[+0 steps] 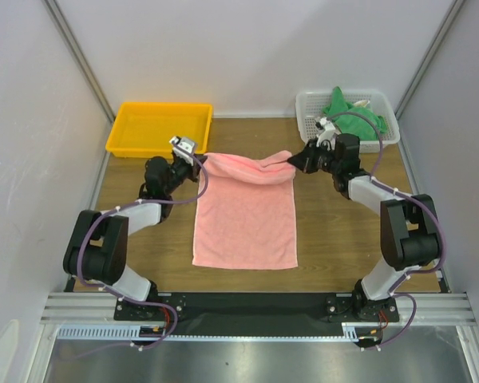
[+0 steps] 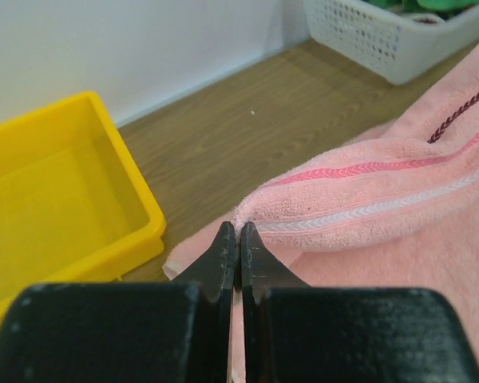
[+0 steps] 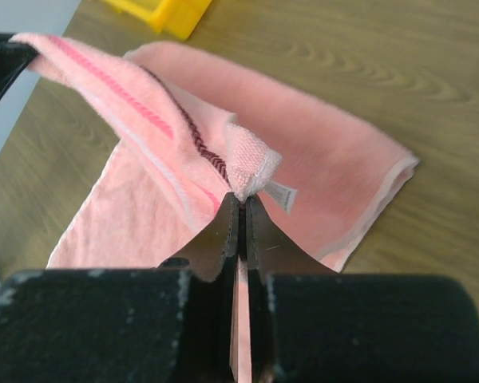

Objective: Fold and stack the towels
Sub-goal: Fold the towel

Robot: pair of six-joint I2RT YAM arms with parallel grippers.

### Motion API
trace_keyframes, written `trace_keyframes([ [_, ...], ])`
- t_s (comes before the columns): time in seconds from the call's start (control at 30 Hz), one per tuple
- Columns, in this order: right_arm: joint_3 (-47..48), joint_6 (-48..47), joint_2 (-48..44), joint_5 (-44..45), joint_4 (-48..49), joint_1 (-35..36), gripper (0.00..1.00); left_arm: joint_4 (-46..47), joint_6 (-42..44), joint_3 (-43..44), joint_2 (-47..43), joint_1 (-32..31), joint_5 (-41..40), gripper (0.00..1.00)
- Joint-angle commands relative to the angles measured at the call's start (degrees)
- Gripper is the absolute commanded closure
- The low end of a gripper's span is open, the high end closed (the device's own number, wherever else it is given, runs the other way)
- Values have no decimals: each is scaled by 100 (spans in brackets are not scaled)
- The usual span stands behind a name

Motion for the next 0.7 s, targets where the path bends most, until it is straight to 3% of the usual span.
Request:
trace_keyframes([
  [0.0,-210,-237,-455,28,-123,83,100,-1285,600,368,-327,-18,529,100],
  [0.33,-580,-430,-710,-121,-571,109,100,-2569,1436,307,-784,-220,99,97],
  [0.37,-615,-456,-737,-130,-667,101,100,-2631,1436,298,-889,-220,73,93],
  [0.4,-624,-491,-754,-121,-738,101,99,-2770,1427,315,-933,-229,72,69],
  [0.43,-632,-570,-833,-121,-808,101,95,-2842,1332,342,-1004,-238,107,54],
  [0.47,-606,-614,-860,-121,-992,101,88,-3042,1296,438,-1170,-238,151,1],
  [0.5,-606,-641,-921,-147,-1072,101,72,-3140,1278,491,-1250,-238,160,0],
  [0.57,-606,-685,-1105,-200,-1247,110,55,-3316,1295,657,-1478,-238,73,0],
  [0.67,-545,-607,-1316,-332,-1441,153,7,-3414,919,903,-1952,-255,-383,0],
])
